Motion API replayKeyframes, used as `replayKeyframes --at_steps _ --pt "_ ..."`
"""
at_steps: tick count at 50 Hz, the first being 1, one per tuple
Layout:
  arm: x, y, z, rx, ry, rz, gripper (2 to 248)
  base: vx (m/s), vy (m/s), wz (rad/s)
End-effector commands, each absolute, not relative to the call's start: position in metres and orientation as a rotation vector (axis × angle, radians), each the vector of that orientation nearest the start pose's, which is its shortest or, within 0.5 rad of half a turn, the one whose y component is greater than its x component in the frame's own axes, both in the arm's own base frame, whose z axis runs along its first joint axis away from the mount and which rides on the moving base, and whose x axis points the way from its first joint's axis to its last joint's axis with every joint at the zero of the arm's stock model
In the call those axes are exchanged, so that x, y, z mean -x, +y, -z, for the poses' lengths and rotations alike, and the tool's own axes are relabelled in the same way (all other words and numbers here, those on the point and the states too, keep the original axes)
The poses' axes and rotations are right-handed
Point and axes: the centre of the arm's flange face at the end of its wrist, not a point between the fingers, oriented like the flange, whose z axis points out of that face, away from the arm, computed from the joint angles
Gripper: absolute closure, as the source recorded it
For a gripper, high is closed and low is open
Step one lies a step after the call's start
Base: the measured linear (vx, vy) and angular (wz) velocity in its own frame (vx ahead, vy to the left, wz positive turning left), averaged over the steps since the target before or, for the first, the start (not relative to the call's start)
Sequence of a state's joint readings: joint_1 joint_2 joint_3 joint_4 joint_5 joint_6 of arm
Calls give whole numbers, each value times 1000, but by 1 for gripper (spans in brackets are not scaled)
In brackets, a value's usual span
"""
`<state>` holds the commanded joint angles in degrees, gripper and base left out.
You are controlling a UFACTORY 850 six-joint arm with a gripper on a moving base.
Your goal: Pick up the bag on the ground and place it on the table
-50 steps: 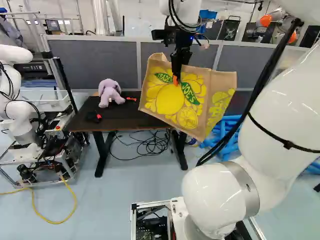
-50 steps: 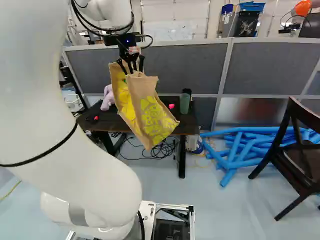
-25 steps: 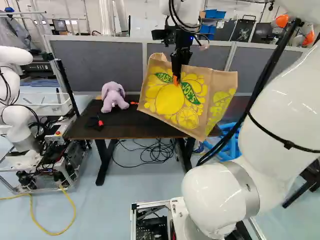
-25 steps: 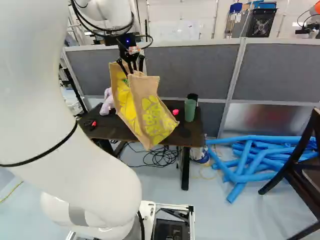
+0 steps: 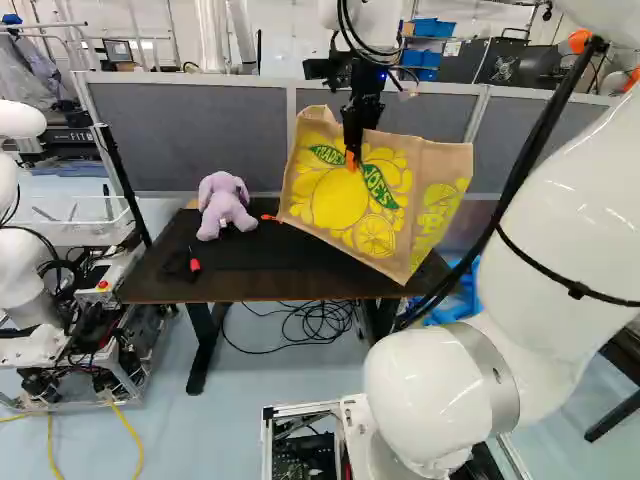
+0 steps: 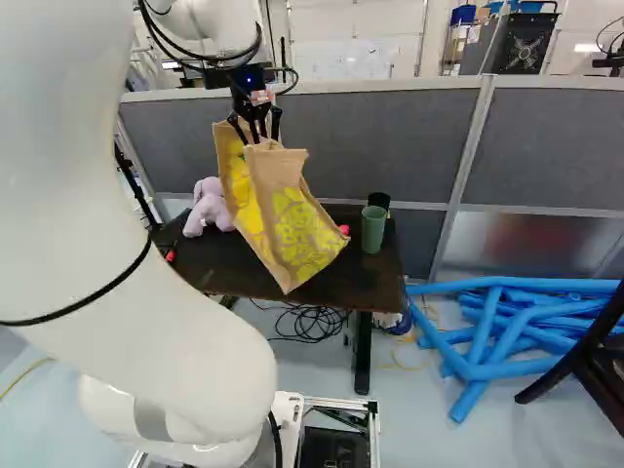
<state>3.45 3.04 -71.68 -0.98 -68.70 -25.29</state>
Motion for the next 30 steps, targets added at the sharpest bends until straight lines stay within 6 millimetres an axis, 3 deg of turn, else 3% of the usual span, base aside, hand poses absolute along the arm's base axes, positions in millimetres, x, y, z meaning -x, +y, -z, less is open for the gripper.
replayKeyframes --at_steps 22,30 --pt "-439 25 -696 3072 -796 159 229 34 16 -9" --pt "-439 25 -696 3054 -872 157 229 0 0 0"
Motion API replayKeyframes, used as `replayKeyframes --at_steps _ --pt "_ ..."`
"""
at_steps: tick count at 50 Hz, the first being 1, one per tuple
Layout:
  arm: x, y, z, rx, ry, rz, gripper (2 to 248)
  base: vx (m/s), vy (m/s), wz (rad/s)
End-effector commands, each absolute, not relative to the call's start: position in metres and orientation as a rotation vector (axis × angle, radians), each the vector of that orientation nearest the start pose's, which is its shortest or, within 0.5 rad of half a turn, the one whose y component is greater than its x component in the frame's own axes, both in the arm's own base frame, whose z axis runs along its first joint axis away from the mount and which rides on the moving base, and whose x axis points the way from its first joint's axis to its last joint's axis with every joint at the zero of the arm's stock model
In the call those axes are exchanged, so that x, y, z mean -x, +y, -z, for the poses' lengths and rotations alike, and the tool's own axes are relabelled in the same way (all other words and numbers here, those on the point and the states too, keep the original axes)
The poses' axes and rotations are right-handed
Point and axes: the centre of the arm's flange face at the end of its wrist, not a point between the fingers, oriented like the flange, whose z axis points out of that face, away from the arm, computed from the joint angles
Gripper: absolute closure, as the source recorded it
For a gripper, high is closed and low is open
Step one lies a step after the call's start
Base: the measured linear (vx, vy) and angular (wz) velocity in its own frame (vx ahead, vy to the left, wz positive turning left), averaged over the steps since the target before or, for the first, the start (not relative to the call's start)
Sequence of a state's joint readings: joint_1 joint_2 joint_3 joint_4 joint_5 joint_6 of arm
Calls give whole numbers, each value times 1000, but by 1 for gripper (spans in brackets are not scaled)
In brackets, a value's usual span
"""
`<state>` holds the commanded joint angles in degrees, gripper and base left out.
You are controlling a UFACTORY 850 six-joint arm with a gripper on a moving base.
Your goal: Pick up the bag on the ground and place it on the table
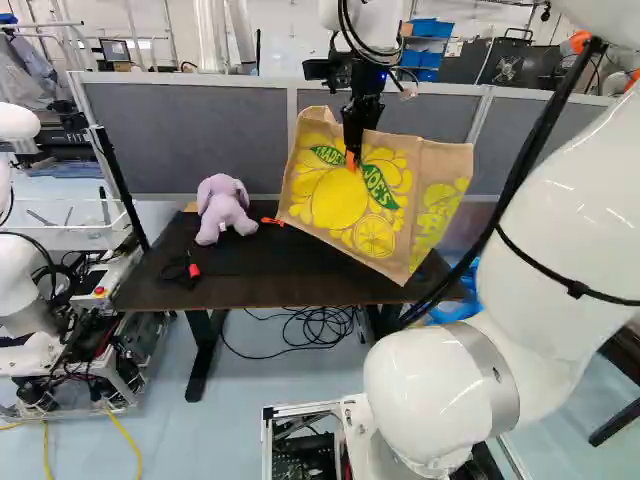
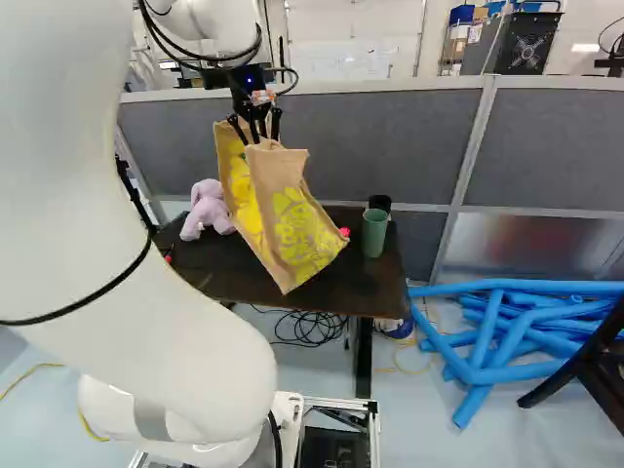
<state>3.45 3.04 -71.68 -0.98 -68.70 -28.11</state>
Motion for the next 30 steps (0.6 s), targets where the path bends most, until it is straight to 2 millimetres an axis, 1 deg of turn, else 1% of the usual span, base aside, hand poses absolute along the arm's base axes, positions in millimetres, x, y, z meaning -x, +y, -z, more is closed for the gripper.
replayKeyframes --at_steps 16,30 --pt "-439 25 -696 2981 -1118 149 229 0 0 0" --pt "-450 26 -678 2892 -1335 117 229 0 0 0"
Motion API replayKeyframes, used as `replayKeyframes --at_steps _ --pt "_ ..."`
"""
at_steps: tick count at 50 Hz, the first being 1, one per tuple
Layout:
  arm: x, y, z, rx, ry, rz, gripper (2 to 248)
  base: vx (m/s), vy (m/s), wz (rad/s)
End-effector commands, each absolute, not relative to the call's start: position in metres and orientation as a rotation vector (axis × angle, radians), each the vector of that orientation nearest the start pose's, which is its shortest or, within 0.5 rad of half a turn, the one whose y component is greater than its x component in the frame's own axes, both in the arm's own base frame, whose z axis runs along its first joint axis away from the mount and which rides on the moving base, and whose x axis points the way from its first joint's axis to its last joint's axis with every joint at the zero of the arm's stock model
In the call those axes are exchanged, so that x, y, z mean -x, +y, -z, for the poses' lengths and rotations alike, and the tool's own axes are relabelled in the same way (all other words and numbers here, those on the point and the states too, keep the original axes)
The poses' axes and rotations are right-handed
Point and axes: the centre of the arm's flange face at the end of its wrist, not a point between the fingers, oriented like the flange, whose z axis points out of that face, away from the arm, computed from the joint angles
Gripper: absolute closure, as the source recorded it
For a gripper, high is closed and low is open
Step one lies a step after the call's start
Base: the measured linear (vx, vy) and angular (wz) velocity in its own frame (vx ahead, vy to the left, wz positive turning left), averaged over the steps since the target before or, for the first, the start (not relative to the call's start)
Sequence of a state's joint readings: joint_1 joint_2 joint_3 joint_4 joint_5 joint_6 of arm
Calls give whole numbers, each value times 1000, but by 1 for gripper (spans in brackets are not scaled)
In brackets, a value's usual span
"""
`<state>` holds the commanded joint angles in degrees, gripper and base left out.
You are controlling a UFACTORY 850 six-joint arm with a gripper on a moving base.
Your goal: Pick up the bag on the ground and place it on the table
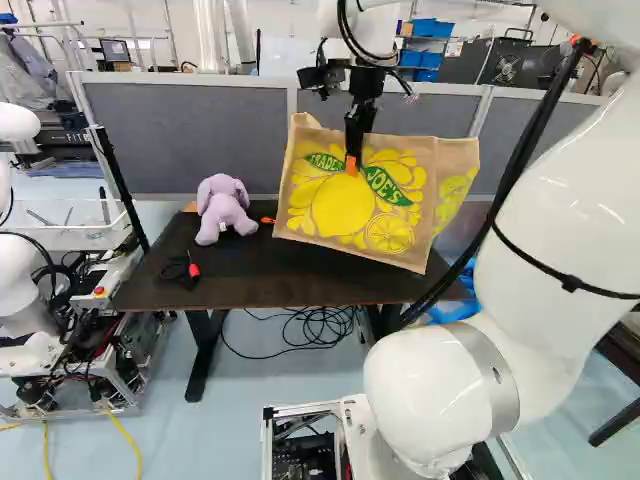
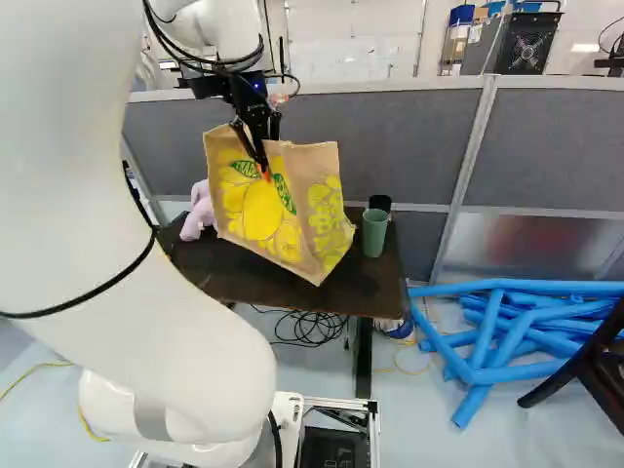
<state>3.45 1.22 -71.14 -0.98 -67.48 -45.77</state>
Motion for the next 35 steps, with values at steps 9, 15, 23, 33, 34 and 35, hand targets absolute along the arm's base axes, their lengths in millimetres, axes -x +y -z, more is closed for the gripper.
replayKeyframes --at_steps 9,15,23,33,34,35 --pt "-460 26 -665 2862 -1402 116 229 0 0 0" --pt "-467 27 -656 2849 -1436 129 229 0 0 0" --pt "-476 27 -644 2800 -1540 135 229 0 0 0" --pt "-486 28 -629 2720 -1685 132 229 0 0 0" --pt "-487 28 -628 2712 -1700 131 229 0 0 0" --pt "-488 28 -626 2701 -1718 130 229 0 0 0"
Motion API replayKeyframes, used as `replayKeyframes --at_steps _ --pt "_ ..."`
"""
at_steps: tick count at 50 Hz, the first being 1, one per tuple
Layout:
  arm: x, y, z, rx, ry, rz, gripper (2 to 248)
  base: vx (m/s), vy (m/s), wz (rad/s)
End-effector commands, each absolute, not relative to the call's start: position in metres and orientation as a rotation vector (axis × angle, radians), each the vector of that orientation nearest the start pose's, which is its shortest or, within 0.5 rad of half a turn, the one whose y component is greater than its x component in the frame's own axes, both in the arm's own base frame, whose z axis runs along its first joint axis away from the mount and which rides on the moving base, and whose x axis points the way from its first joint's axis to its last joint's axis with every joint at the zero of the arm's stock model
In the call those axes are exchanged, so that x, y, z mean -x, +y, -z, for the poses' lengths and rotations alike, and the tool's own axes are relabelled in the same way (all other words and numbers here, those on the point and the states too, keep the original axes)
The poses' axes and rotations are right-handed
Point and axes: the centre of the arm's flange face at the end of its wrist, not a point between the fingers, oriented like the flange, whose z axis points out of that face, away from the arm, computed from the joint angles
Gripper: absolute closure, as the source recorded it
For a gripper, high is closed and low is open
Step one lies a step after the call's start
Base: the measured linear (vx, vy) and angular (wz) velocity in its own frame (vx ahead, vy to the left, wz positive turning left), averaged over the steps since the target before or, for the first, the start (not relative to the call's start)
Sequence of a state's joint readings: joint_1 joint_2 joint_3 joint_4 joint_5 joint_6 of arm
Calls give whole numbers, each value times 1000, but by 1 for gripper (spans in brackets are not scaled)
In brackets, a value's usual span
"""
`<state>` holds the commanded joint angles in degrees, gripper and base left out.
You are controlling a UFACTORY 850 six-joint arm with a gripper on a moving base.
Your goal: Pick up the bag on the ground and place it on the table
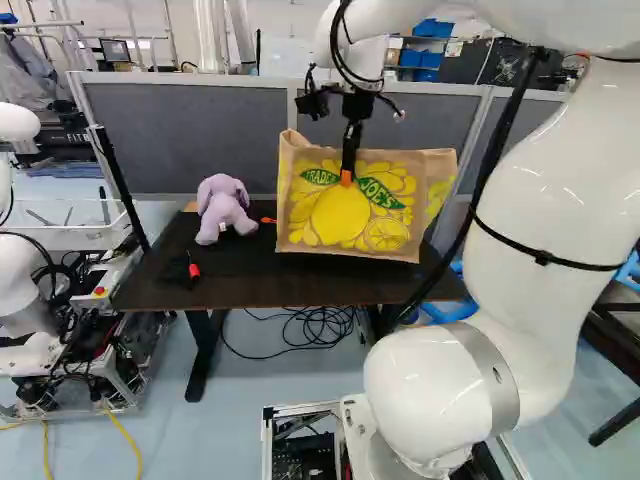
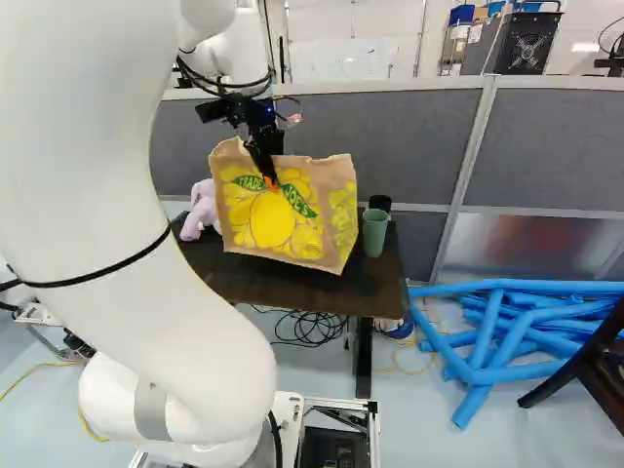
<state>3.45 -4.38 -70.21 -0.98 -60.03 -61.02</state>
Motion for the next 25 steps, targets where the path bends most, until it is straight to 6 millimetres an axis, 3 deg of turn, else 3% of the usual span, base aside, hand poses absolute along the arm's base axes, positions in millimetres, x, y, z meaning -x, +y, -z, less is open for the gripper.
replayKeyframes --at_steps 25 --pt "-508 29 -588 2622 -1801 61 229 0 0 0"
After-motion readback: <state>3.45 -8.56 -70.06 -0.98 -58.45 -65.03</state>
